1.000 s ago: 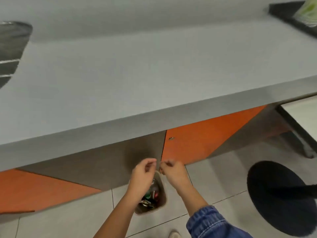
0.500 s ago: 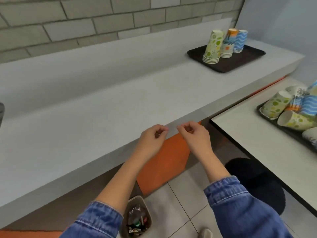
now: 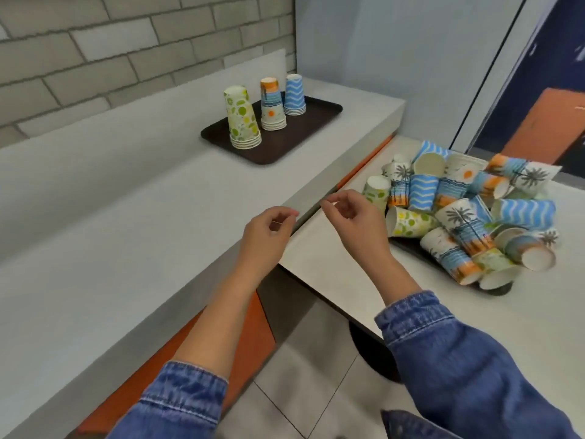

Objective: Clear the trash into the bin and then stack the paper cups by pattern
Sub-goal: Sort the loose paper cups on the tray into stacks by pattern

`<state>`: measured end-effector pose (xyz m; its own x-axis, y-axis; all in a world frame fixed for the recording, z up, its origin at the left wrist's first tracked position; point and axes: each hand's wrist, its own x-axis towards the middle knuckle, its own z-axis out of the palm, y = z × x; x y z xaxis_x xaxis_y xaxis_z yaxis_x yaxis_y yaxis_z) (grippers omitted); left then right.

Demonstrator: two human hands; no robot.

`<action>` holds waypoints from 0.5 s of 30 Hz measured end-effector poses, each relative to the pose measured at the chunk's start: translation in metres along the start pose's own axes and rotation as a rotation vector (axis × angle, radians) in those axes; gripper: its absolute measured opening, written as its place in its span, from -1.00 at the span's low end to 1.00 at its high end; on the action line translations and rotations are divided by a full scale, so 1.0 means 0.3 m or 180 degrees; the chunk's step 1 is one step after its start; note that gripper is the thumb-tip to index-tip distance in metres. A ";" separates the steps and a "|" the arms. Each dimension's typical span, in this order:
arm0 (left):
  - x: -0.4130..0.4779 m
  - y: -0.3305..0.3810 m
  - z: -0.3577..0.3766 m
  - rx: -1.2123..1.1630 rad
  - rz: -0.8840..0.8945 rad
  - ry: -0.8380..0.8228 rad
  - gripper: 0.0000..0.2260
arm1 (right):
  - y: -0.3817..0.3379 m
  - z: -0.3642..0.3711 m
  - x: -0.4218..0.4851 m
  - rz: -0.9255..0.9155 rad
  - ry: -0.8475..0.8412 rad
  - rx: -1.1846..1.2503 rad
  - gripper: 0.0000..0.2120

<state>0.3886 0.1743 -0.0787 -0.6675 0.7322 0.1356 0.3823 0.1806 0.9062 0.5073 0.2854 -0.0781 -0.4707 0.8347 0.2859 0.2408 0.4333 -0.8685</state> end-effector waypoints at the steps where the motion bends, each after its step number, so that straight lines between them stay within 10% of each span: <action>1: 0.032 0.008 0.036 -0.0023 0.0026 -0.0056 -0.88 | 0.023 -0.027 0.028 0.0022 0.0075 -0.0027 -0.91; 15: 0.458 0.046 0.372 -0.0218 0.0281 -0.0907 -0.92 | 0.297 -0.239 0.319 0.0563 0.1038 -0.0581 -0.82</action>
<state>0.3737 0.3507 -0.0922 -0.4237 0.8996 0.1059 0.3804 0.0707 0.9221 0.5446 0.4283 -0.0991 -0.1220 0.9529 0.2776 0.4543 0.3023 -0.8380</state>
